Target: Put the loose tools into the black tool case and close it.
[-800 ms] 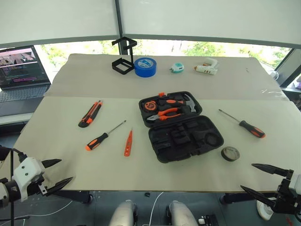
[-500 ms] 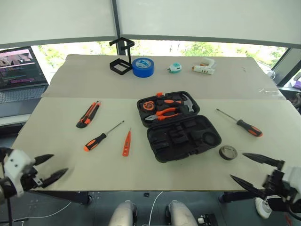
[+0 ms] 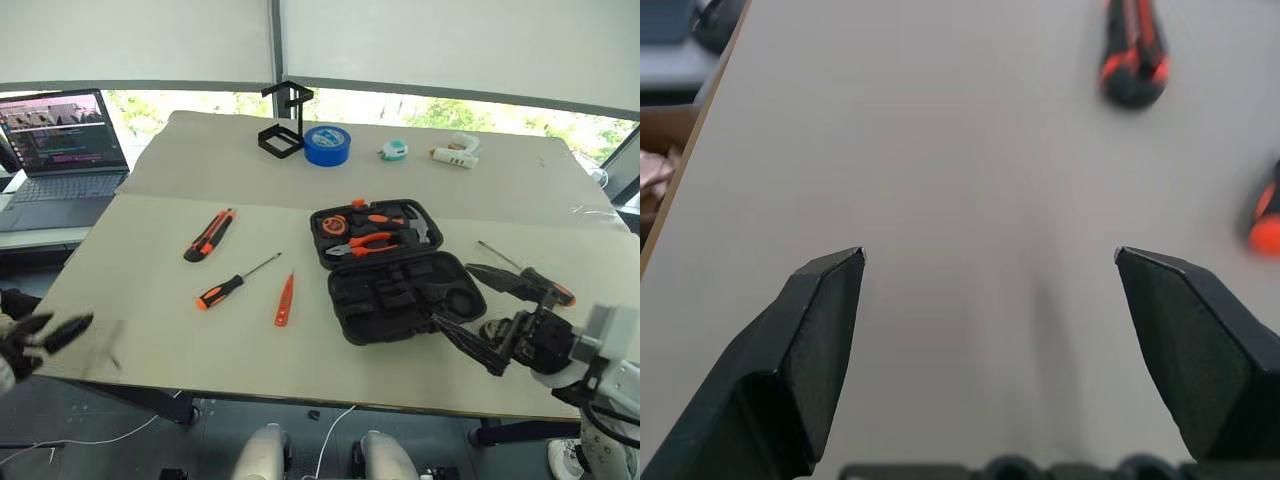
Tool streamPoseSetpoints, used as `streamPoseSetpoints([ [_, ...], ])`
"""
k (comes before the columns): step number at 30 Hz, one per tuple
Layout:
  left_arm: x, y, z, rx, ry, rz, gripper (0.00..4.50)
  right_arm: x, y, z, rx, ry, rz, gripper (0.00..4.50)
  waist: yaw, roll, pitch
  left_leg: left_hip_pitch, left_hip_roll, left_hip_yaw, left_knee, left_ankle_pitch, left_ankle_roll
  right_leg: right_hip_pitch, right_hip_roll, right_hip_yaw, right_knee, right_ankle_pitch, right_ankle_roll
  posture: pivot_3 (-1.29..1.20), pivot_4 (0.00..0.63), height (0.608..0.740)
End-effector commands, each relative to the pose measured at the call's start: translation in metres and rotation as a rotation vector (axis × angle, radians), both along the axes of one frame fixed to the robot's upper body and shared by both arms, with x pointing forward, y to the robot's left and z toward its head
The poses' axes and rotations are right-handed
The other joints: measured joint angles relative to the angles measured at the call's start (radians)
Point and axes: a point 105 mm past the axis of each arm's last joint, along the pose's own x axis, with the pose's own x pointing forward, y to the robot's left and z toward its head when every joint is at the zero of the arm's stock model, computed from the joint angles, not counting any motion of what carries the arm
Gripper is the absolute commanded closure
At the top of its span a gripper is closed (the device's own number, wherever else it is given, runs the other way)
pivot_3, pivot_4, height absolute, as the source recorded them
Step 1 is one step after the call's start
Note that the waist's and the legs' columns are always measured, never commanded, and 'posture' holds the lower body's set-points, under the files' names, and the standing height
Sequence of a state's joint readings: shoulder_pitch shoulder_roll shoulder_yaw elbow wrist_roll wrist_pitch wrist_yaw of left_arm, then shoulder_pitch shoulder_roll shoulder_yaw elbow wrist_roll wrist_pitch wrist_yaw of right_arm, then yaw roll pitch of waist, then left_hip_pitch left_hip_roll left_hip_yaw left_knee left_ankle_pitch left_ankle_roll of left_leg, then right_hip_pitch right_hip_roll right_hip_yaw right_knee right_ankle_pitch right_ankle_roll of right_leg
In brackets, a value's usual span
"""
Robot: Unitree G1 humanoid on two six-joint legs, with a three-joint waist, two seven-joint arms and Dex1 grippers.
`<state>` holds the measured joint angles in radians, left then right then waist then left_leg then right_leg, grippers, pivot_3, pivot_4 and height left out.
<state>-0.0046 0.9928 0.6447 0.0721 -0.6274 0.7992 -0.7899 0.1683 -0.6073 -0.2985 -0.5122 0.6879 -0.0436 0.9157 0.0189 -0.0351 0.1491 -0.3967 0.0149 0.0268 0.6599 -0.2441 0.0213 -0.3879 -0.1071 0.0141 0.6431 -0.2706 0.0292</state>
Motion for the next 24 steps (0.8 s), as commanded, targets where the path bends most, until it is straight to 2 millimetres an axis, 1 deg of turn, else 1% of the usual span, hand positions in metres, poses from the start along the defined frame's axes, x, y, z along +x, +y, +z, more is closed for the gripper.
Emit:
streamPoseSetpoints([
  [1,0.036,-0.028,0.008,0.07,0.13,-0.095,0.21,0.003,0.004,0.015,0.006,-0.01,0.011,0.0,-0.004,0.001,0.001,-0.001,-0.001,0.0,0.0,0.001,0.001,0.0,0.0,-0.002,0.0,0.0,0.001,0.0,0.15,0.74],
  [2,0.043,-0.038,0.012,0.089,0.14,-0.143,0.21,0.003,0.004,0.015,-0.001,-0.006,0.011,0.0,-0.006,0.001,0.001,-0.002,-0.002,0.001,0.0,0.003,0.001,0.0,0.002,-0.005,0.0,0.001,0.002,0.0,0.15,0.74],
  [3,0.047,-0.05,0.015,0.09,0.15,-0.197,0.21,0.003,0.003,0.014,-0.004,-0.001,0.007,0.0,-0.007,0.001,0.001,-0.003,-0.002,0.002,0.0,0.007,0.006,-0.001,0.008,-0.005,0.001,0.002,0.003,0.0,0.15,0.74],
  [4,0.045,-0.066,0.015,0.122,0.183,-0.303,0.21,0.003,0.002,0.012,-0.013,0.009,0.007,0.0,-0.011,0.001,0.001,-0.004,-0.002,0.003,0.0,0.01,0.011,-0.001,0.013,-0.004,0.0,0.002,0.003,0.0,0.15,0.74],
  [5,0.041,-0.079,0.014,0.153,0.213,-0.398,0.21,0.002,0.001,0.011,-0.016,0.014,0.006,0.0,-0.018,0.0,0.001,-0.005,-0.002,0.003,0.0,0.01,0.011,-0.001,0.014,-0.004,0.0,0.002,0.003,0.0,0.15,0.74],
  [7,0.032,-0.094,0.008,0.202,0.278,-0.534,0.21,-0.001,0.002,0.009,-0.029,0.03,0.025,0.0,-0.034,0.001,0.001,-0.008,0.0,0.005,0.0,0.009,0.011,-0.006,0.017,-0.002,0.0,0.002,0.003,0.0,0.15,0.74],
  [10,0.033,-0.106,-0.001,0.238,0.329,-0.61,0.21,-0.005,0.004,0.007,-0.038,0.04,0.048,0.0,-0.036,0.001,0.001,-0.012,0.001,0.009,-0.001,0.008,0.01,-0.013,0.018,0.001,0.004,0.001,0.004,0.0,0.15,0.74],
  [13,0.044,-0.112,-0.011,0.257,0.347,-0.606,0.21,-0.01,0.005,0.002,-0.085,0.041,0.078,0.0,-0.03,0.001,0.001,-0.014,0.0,0.009,0.0,0.008,0.01,-0.015,0.019,0.001,0.003,0.0,0.004,0.0,0.15,0.74],
  [17,0.047,-0.119,-0.036,0.345,0.418,-0.642,0.21,-0.011,0.005,0.002,-0.111,0.041,0.083,0.0,-0.025,0.001,0.001,-0.012,0.0,0.009,0.002,0.01,0.012,-0.012,0.02,0.001,0.004,0.001,0.005,0.0,0.15,0.74],
  [19,0.051,-0.123,-0.044,0.36,0.41,-0.642,0.71,-0.011,0.004,0.004,-0.117,0.04,0.078,0.0,-0.022,0.0,0.001,-0.009,0.0,0.01,0.002,0.01,0.012,-0.009,0.02,0.001,0.004,0.001,0.005,0.0,0.15,0.74],
  [20,0.053,-0.124,-0.046,0.355,0.4,-0.638,0.87,-0.011,0.004,0.004,-0.118,0.041,0.078,0.0,-0.02,0.0,0.001,-0.009,0.0,0.009,0.003,0.01,0.013,-0.009,0.02,0.001,0.004,0.001,0.005,0.0,0.15,0.74],
  [21,0.054,-0.127,-0.048,0.336,0.398,-0.643,1.32,-0.011,0.004,0.004,-0.121,0.041,0.075,0.0,-0.018,0.0,0.001,-0.009,0.0,0.009,0.003,0.01,0.012,-0.009,0.02,0.001,0.004,0.001,0.005,0.0,0.15,0.74],
  [22,0.057,-0.128,-0.051,0.327,0.386,-0.632,1.58,-0.011,0.003,0.003,-0.124,0.042,0.07,0.0,-0.016,0.0,0.001,-0.009,0.0,0.009,0.003,0.01,0.012,-0.008,0.02,0.001,0.004,0.001,0.005,0.0,0.15,0.74],
  [23,0.059,-0.128,-0.053,0.322,0.377,-0.623,2.04,-0.012,0.003,0.003,-0.125,0.042,0.066,0.0,-0.015,0.001,0.001,-0.008,0.0,0.009,0.003,0.01,0.012,-0.008,0.02,0.001,0.005,0.001,0.005,0.0,0.15,0.74],
  [24,0.061,-0.128,-0.053,0.323,0.362,-0.619,2.3,-0.012,0.002,0.003,-0.126,0.043,0.062,0.0,-0.012,0.001,0.001,-0.008,0.0,0.009,0.003,0.01,0.012,-0.008,0.019,0.001,0.005,0.001,0.005,0.0,0.15,0.74],
])
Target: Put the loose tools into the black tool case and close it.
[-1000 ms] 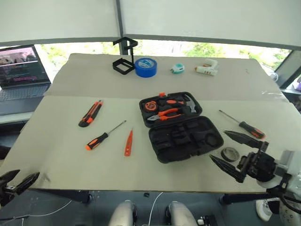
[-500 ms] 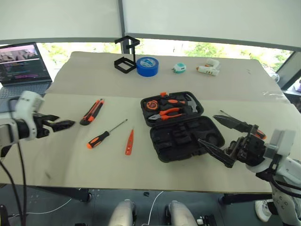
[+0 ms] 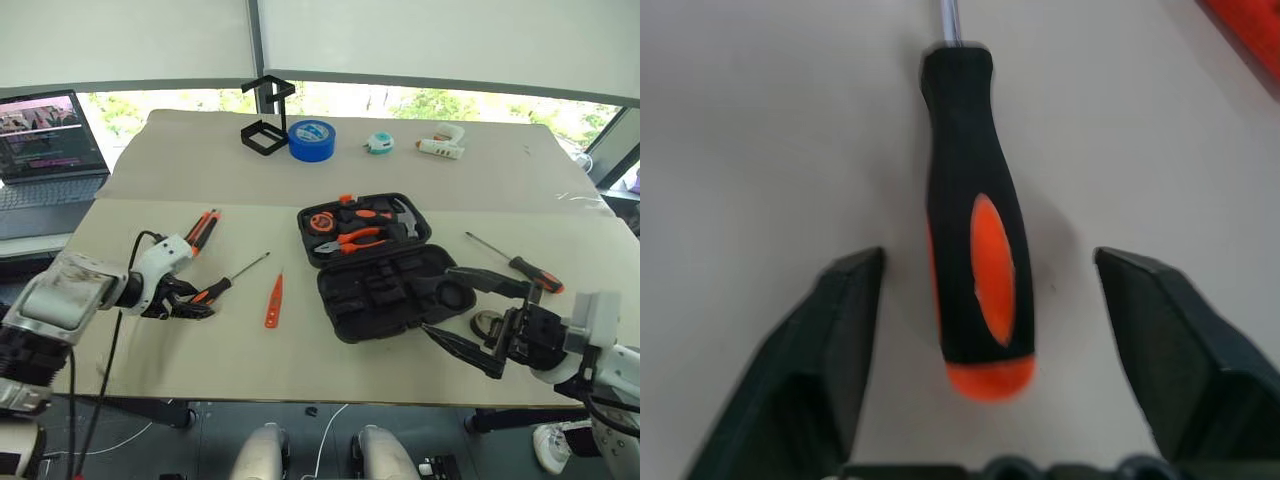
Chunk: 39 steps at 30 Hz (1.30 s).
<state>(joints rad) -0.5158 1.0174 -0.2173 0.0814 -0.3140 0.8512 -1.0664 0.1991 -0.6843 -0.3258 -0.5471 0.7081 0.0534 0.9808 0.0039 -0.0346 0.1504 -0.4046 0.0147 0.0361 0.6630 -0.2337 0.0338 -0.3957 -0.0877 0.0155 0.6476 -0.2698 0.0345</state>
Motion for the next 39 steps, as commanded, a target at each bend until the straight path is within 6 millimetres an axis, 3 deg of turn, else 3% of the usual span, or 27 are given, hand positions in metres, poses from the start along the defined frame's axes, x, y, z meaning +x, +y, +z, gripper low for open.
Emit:
streamPoseSetpoints([
  [1,0.012,-0.001,0.003,-0.027,-0.073,0.012,2.75,-0.004,-0.001,0.009,-0.024,-0.047,-0.01,0.0,0.008,0.0,0.0,0.0,0.0,0.0,0.0,0.0,0.0,0.001,0.0,0.0,0.0,0.0,0.0,0.0,0.15,0.74],
  [4,0.021,0.001,0.023,-0.065,-0.164,-0.02,3.66,-0.005,-0.009,0.008,-0.025,-0.041,-0.046,0.0,0.013,0.0,0.0,0.0,0.0,-0.001,0.002,0.0,0.0,0.002,-0.001,-0.002,0.0,0.0,0.0,0.0,0.15,0.74],
  [7,0.023,-0.014,0.067,-0.117,-0.265,-0.201,3.65,-0.003,-0.029,0.009,-0.032,-0.031,-0.142,0.0,0.017,-0.002,0.002,-0.001,0.0,-0.001,0.004,0.0,0.0,0.002,-0.001,-0.002,0.0,0.0,0.001,0.0,0.15,0.74],
  [10,0.021,-0.054,0.088,-0.133,-0.288,-0.414,3.65,0.001,-0.055,0.007,-0.043,-0.013,-0.247,0.0,0.023,-0.004,0.003,-0.005,0.0,-0.003,0.008,0.0,0.001,0.002,0.0,-0.006,0.0,0.001,0.001,0.0,0.15,0.74],
  [12,0.02,-0.093,0.092,-0.147,-0.281,-0.545,3.65,0.005,-0.075,0.003,-0.079,0.021,-0.32,0.0,0.027,-0.003,0.002,-0.005,-0.001,-0.003,0.011,-0.001,0.003,0.005,-0.001,-0.005,-0.001,0.001,0.002,0.0,0.15,0.74],
  [14,0.019,-0.117,0.092,-0.153,-0.267,-0.604,3.65,0.008,-0.088,0.0,-0.109,0.05,-0.365,0.0,0.031,-0.001,0.002,-0.003,-0.003,-0.001,0.015,-0.004,0.007,0.008,-0.003,-0.003,-0.002,0.001,0.005,0.0,0.15,0.74],
  [18,0.035,-0.191,0.073,-0.085,-0.284,-0.673,3.65,0.017,-0.107,-0.005,-0.179,0.112,-0.413,0.0,0.026,-0.001,0.003,-0.004,-0.003,0.001,0.016,-0.004,0.007,0.007,-0.002,0.0,-0.002,0.003,0.007,0.0,0.15,0.74],
  [22,0.049,-0.225,0.057,-0.042,-0.31,-0.643,3.65,0.022,-0.101,-0.004,-0.174,0.109,-0.389,0.0,0.006,-0.002,0.003,-0.005,-0.003,0.0,0.017,-0.004,0.008,0.006,-0.001,0.0,-0.002,0.003,0.008,0.0,0.15,0.74],
  [25,0.054,-0.239,0.05,-0.037,-0.302,-0.599,3.65,0.021,-0.095,-0.005,-0.158,0.109,-0.381,0.0,-0.007,0.0,0.004,-0.005,-0.002,0.0,0.015,-0.004,0.008,0.005,0.001,0.002,-0.002,0.003,0.008,0.0,0.15,0.74],
  [31,0.065,-0.24,0.037,0.039,-0.318,-0.541,3.65,0.013,-0.085,-0.01,-0.121,0.122,-0.377,0.0,-0.002,0.002,0.005,-0.005,-0.002,-0.001,0.015,-0.004,0.008,0.005,0.0,0.001,-0.002,0.003,0.008,0.0,0.15,0.74],
  [39,0.054,-0.246,0.025,0.037,-0.264,-0.582,3.65,0.008,-0.082,-0.015,-0.109,0.145,-0.379,0.0,0.006,0.002,0.005,-0.005,-0.002,0.0,0.016,-0.004,0.008,0.006,-0.001,0.001,-0.002,0.003,0.008,0.0,0.15,0.74],
])
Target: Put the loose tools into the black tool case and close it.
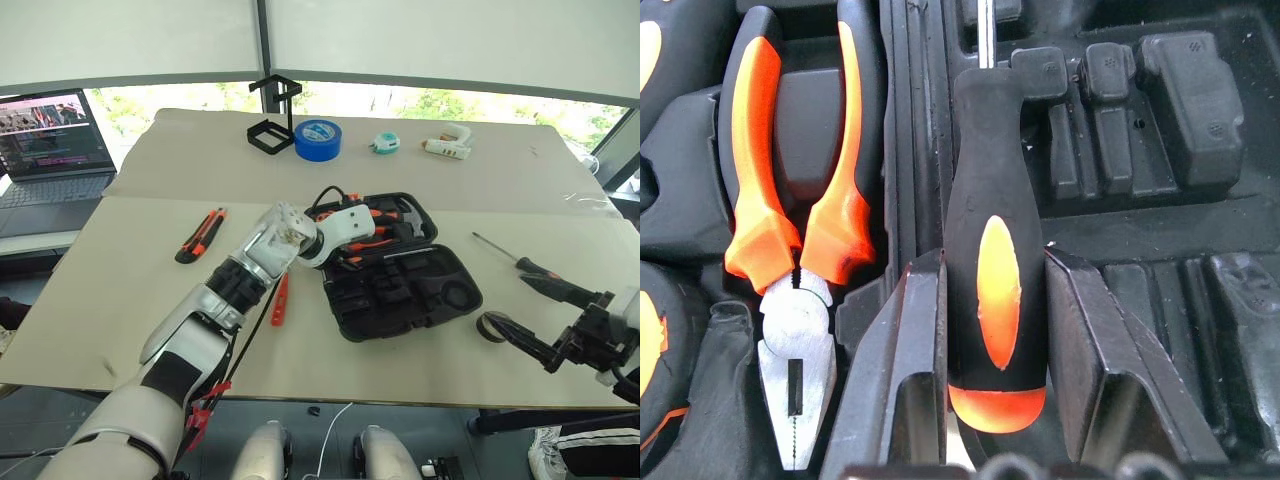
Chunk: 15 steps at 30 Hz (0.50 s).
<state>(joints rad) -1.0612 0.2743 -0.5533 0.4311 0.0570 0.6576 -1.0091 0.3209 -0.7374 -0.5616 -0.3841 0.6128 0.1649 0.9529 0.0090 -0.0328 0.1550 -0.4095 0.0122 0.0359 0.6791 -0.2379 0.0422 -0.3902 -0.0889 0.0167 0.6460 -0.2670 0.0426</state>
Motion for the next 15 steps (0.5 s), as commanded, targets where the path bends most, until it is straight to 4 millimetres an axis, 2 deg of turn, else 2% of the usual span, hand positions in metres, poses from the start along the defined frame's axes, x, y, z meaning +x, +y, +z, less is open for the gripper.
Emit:
streamPoseSetpoints([
  [1,-0.008,-0.008,0.0,0.007,0.012,-0.04,3.65,-0.001,0.003,0.011,0.006,-0.042,0.005,0.0,0.001,0.0,0.0,0.0,0.0,0.0,0.0,0.0,0.0,0.0,0.0,0.0,0.0,0.0,0.0,0.0,0.15,0.74],
  [4,-0.009,-0.01,-0.003,0.022,0.017,-0.039,3.65,-0.001,0.006,0.01,0.013,-0.04,0.009,0.0,0.002,0.0,0.0,0.0,0.0,0.0,0.0,0.0,0.0,0.0,0.0,0.0,0.0,0.0,0.0,0.0,0.15,0.74],
  [7,-0.009,-0.002,-0.004,0.074,0.006,-0.024,3.65,-0.001,0.008,0.011,0.018,-0.041,0.012,0.0,0.001,0.0,0.0,0.0,0.0,0.0,0.0,0.0,0.0,0.0,0.0,0.0,0.0,0.0,0.0,0.0,0.15,0.74],
  [12,-0.006,0.009,-0.005,0.066,0.023,0.06,3.65,-0.002,0.011,0.01,0.025,-0.04,0.011,0.0,0.0,0.0,0.0,0.0,0.0,0.0,0.0,0.0,0.0,0.0,0.0,0.0,0.0,0.0,0.0,0.0,0.15,0.74],
  [15,-0.008,0.006,-0.007,0.041,0.052,0.076,3.65,-0.003,0.012,0.007,0.031,-0.034,0.008,0.0,0.001,0.0,0.0,0.0,0.0,0.0,0.0,0.0,0.0,0.0,0.0,0.0,0.0,0.0,0.0,0.0,0.15,0.74],
])
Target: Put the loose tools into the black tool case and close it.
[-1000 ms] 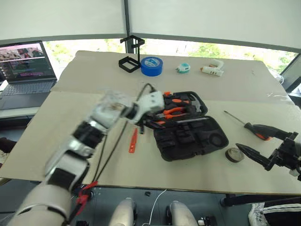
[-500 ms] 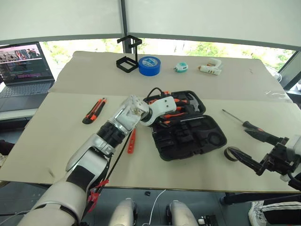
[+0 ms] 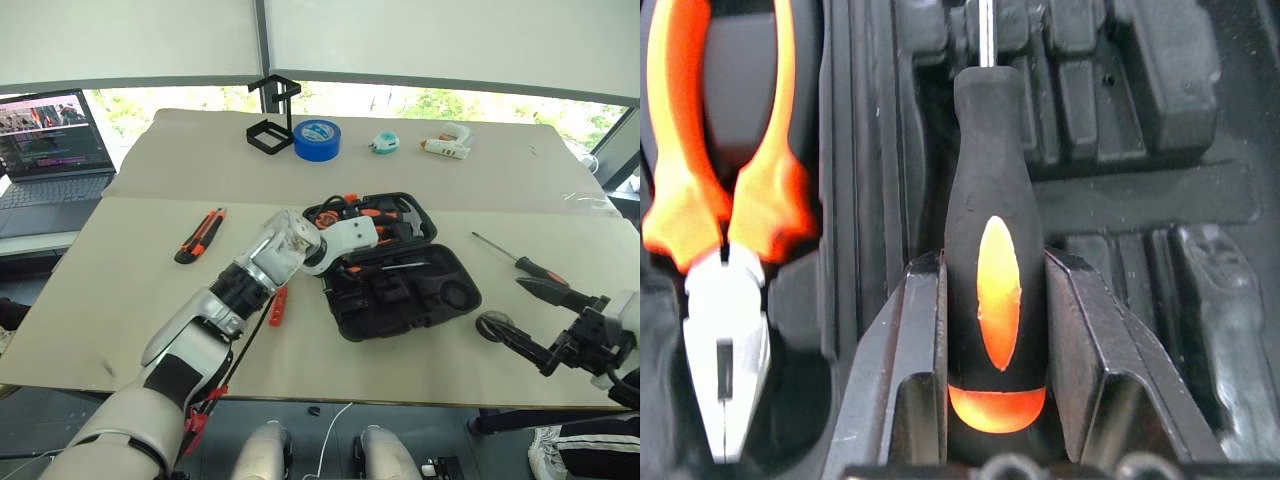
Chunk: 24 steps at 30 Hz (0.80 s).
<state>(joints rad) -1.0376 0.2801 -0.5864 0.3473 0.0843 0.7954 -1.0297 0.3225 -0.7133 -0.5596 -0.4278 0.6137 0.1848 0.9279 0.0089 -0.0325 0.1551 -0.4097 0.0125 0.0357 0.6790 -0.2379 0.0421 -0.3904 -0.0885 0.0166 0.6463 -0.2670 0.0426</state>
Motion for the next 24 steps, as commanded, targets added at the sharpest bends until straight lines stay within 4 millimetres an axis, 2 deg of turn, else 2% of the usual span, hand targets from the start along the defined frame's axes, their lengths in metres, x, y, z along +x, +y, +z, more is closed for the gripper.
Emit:
streamPoseSetpoints([
  [1,0.004,0.002,0.003,-0.024,-0.008,0.05,3.65,-0.003,0.006,0.005,0.017,-0.019,0.012,0.0,0.001,0.0,0.0,0.0,0.0,0.0,0.0,0.0,0.0,0.0,0.0,0.0,0.0,0.0,0.0,0.0,0.15,0.74],
  [9,0.009,0.006,0.002,0.012,-0.037,0.077,3.65,-0.005,0.014,0.004,0.035,-0.003,0.026,0.0,0.001,0.0,0.0,0.001,0.0,0.0,0.0,0.0,0.0,0.001,0.0,0.0,0.0,0.0,0.0,0.0,0.15,0.74],
  [11,0.006,-0.004,0.013,-0.074,-0.053,0.044,2.64,-0.007,0.017,0.004,0.042,0.005,0.032,0.0,0.001,0.0,0.0,0.001,0.0,0.0,0.0,0.0,0.0,0.001,0.0,0.0,0.0,0.0,0.0,0.0,0.15,0.74],
  [12,0.004,-0.01,0.02,-0.126,-0.061,0.028,2.45,-0.008,0.018,0.004,0.045,0.008,0.035,0.0,0.001,0.0,0.0,0.001,0.0,0.0,0.0,0.0,0.0,0.001,0.0,0.0,0.0,0.0,0.0,0.0,0.15,0.74],
  [16,-0.007,-0.019,0.049,-0.286,-0.086,-0.047,1.07,-0.011,0.02,0.004,0.054,0.024,0.041,0.0,0.002,0.0,0.0,-0.001,0.0,0.0,0.001,0.0,0.0,0.0,-0.001,0.0,0.0,0.0,0.0,0.0,0.15,0.74],
  [20,-0.008,-0.014,0.061,-0.34,-0.126,-0.055,1.07,-0.012,0.02,0.004,0.056,0.033,0.04,0.0,0.003,0.0,0.0,0.0,0.0,0.0,0.0,0.0,0.0,0.0,-0.002,0.0,0.0,0.0,0.0,0.0,0.15,0.74],
  [21,-0.006,-0.01,0.056,-0.321,-0.136,-0.063,1.07,-0.011,0.02,0.004,0.057,0.033,0.039,0.0,0.002,0.0,0.0,0.0,0.0,0.0,0.0,0.0,0.0,0.0,-0.001,0.0,0.0,0.0,0.0,0.0,0.15,0.74],
  [24,0.0,-0.006,0.036,-0.326,-0.116,-0.049,1.76,-0.009,0.021,0.003,0.06,0.031,0.035,0.0,0.001,0.001,0.0,0.002,0.0,0.0,0.0,0.0,0.0,0.001,-0.001,0.0,0.0,0.0,0.0,0.0,0.15,0.74],
])
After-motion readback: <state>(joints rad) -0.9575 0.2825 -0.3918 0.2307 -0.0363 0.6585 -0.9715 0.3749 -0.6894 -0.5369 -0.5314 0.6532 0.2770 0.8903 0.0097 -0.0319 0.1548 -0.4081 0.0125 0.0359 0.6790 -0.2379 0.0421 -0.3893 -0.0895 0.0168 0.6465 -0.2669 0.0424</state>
